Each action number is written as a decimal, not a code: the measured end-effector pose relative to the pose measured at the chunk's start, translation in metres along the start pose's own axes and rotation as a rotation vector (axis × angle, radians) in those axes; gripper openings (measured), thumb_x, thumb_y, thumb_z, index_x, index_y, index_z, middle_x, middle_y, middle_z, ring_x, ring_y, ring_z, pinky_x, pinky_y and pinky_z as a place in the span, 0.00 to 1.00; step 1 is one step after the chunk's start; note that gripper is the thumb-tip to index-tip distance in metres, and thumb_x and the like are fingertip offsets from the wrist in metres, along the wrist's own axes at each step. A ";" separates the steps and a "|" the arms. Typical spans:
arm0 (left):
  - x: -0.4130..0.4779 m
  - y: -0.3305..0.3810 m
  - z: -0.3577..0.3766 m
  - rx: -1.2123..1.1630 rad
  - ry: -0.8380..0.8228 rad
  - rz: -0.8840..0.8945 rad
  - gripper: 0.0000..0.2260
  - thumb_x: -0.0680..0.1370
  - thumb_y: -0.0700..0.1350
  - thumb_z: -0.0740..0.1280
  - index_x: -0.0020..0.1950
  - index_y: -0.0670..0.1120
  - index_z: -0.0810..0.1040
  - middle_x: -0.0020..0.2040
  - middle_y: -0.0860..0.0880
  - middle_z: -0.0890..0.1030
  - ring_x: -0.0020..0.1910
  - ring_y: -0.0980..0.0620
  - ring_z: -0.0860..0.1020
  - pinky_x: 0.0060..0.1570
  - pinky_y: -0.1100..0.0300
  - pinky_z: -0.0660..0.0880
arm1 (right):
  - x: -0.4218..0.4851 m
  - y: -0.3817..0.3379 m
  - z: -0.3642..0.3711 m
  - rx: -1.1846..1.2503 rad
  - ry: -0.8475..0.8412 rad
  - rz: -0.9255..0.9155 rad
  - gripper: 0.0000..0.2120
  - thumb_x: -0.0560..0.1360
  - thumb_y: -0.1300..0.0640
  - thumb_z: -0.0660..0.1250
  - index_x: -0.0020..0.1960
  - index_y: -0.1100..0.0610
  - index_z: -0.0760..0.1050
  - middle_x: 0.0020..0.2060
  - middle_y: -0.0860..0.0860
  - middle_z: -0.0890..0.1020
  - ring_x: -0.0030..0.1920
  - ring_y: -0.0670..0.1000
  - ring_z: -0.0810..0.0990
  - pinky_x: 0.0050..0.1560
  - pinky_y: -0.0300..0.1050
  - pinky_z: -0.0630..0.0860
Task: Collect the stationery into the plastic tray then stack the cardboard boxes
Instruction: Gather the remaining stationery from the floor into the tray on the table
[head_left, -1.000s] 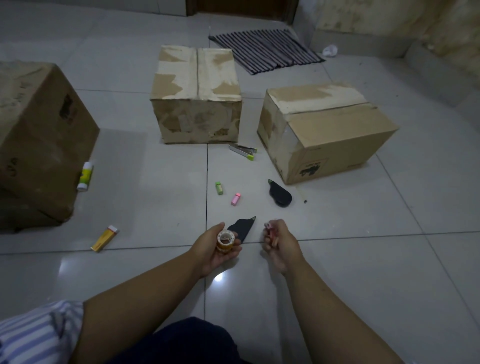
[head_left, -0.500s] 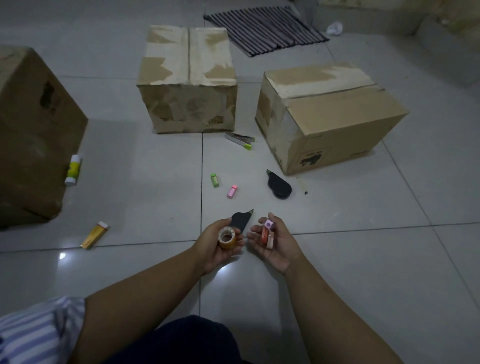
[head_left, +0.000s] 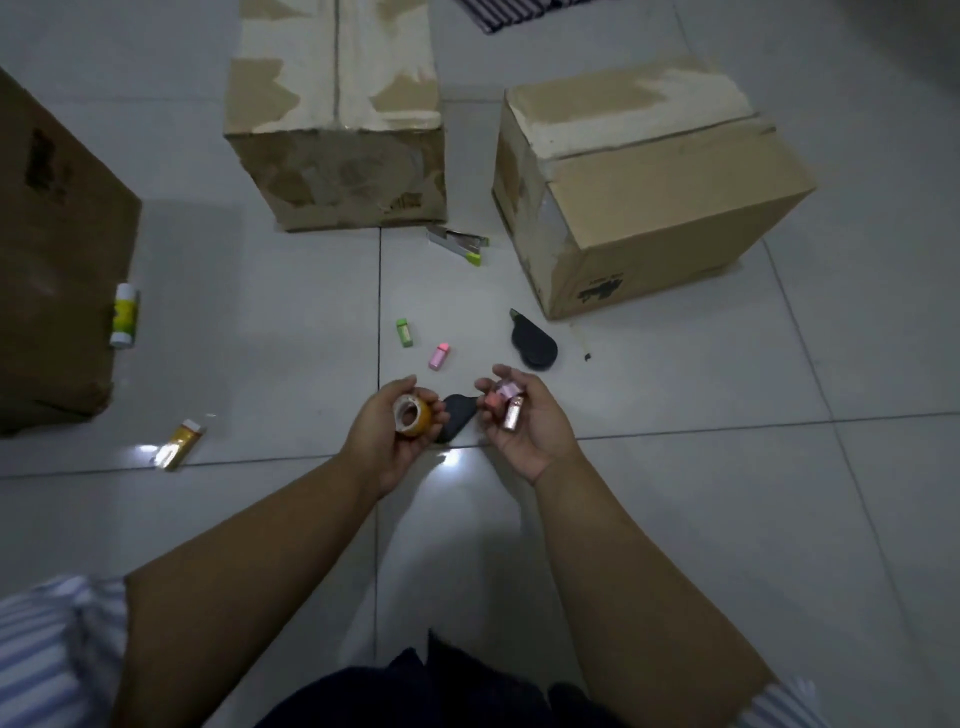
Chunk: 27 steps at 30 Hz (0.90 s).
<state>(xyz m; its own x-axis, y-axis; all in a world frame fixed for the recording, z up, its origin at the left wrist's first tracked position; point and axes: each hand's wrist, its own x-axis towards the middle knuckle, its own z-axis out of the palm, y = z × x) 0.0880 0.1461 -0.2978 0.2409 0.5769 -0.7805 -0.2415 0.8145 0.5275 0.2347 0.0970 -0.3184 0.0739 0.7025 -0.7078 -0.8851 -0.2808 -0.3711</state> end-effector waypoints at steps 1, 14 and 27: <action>-0.015 0.010 0.008 -0.012 0.030 0.003 0.16 0.80 0.47 0.59 0.36 0.41 0.75 0.26 0.47 0.80 0.26 0.54 0.80 0.27 0.68 0.77 | -0.014 -0.009 0.011 -0.001 0.007 -0.003 0.06 0.78 0.57 0.59 0.46 0.57 0.74 0.32 0.54 0.83 0.29 0.47 0.78 0.30 0.36 0.75; -0.335 0.168 0.112 -0.052 -0.003 -0.092 0.17 0.81 0.47 0.57 0.40 0.38 0.75 0.30 0.44 0.80 0.25 0.53 0.79 0.30 0.65 0.79 | -0.303 -0.101 0.224 -0.220 0.002 0.053 0.07 0.78 0.57 0.59 0.45 0.58 0.73 0.36 0.56 0.79 0.33 0.51 0.78 0.35 0.41 0.76; -0.623 0.279 0.103 -0.288 0.126 0.213 0.14 0.80 0.45 0.59 0.40 0.38 0.75 0.28 0.45 0.81 0.26 0.54 0.81 0.28 0.65 0.79 | -0.515 -0.095 0.416 -0.565 -0.231 0.122 0.06 0.77 0.60 0.60 0.46 0.59 0.76 0.37 0.56 0.78 0.34 0.50 0.79 0.37 0.41 0.79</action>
<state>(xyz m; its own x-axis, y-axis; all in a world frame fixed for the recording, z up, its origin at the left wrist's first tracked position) -0.0326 0.0201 0.3707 0.0439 0.7050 -0.7078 -0.5321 0.6162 0.5807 0.0891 0.0339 0.3317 -0.1701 0.7493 -0.6401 -0.4962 -0.6263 -0.6013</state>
